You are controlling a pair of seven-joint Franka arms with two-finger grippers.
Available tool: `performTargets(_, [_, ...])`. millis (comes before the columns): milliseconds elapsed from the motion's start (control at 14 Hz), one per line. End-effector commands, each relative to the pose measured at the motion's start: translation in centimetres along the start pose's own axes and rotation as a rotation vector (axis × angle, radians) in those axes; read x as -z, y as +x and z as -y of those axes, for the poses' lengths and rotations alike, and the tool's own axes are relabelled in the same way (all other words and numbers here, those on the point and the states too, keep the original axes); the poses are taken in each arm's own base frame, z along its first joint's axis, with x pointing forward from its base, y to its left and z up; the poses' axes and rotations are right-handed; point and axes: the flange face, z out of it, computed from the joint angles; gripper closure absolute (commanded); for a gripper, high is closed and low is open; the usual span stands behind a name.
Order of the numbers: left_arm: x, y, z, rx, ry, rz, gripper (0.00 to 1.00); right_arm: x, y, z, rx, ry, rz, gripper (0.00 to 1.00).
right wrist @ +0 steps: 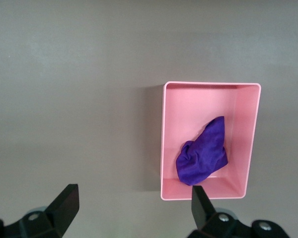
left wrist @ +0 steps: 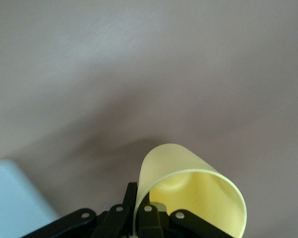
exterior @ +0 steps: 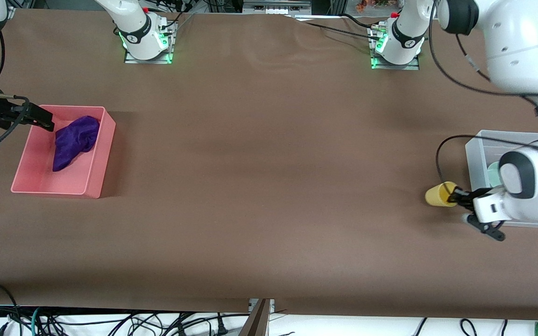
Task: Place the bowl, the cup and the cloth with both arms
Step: 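Lift the yellow cup and lower it into the green bowl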
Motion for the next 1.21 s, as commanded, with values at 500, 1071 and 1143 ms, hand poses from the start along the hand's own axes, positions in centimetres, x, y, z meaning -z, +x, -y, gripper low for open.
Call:
performTargets(500, [3.3, -11.3, 5.6, -0.122, 0.193, 0.252, 1.0, 0.0, -0.2, -0.1, 0.021, 0.016, 0.011, 0.0])
performTargets(1071, [7.6, -10.0, 1.8, -0.209, 0.209, 0.174, 0.0, 0.0, -0.1, -0.2, 0.021, 0.016, 0.011, 0.0])
performTargets(1143, [9.3, -8.6, -0.1, -0.231, 0.224, 0.161, 0.0, 0.1, -0.2, -0.2, 0.021, 0.016, 0.009, 0.0])
